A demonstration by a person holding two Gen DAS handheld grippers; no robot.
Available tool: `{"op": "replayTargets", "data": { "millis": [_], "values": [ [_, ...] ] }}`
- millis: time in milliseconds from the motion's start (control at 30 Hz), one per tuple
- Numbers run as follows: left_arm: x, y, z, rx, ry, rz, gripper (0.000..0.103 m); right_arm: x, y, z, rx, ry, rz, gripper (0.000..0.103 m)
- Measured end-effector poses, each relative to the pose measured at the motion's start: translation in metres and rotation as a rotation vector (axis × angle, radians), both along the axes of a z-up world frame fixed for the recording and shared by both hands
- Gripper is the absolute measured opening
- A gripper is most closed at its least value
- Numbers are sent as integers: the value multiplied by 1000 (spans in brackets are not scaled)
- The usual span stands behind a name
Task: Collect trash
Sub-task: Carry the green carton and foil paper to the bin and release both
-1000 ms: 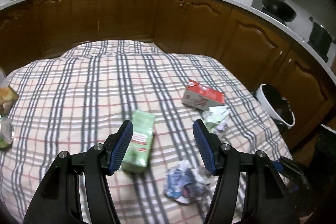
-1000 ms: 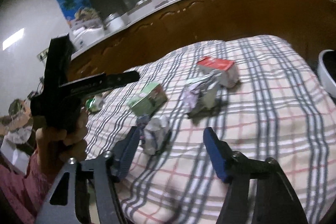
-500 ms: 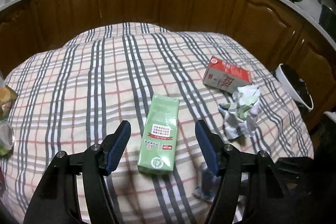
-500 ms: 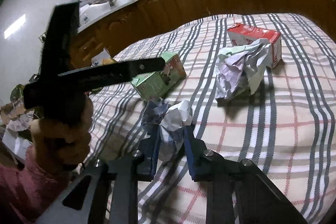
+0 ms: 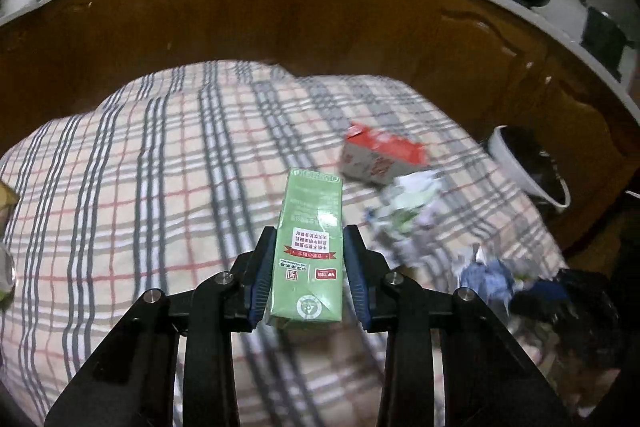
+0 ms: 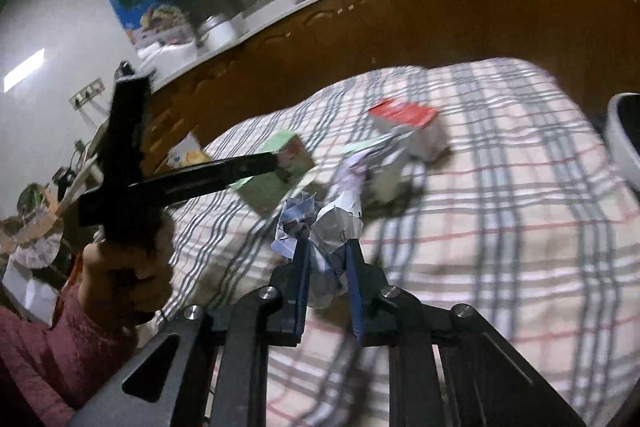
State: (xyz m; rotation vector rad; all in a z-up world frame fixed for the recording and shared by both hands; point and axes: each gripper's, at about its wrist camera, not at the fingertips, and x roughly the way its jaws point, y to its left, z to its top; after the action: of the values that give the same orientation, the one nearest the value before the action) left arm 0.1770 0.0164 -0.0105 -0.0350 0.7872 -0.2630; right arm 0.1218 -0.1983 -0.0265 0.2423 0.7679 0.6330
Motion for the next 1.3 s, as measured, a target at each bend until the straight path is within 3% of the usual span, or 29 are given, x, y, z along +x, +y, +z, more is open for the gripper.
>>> {"op": "replayTargets", "data": {
  "millis": [267,633,1300],
  "values": [
    [-10,-50,26,-63,-36,-131,32,-9,-60,15,5,-37,-147,17],
    [-5,-126,26,-104,-3,-283,32,-12,-132,28,-2,-69,-319,17],
    [27,-225,28,-126,38,-423,32,-2,-218,23,-29,-70,-500,17]
  ]
}}
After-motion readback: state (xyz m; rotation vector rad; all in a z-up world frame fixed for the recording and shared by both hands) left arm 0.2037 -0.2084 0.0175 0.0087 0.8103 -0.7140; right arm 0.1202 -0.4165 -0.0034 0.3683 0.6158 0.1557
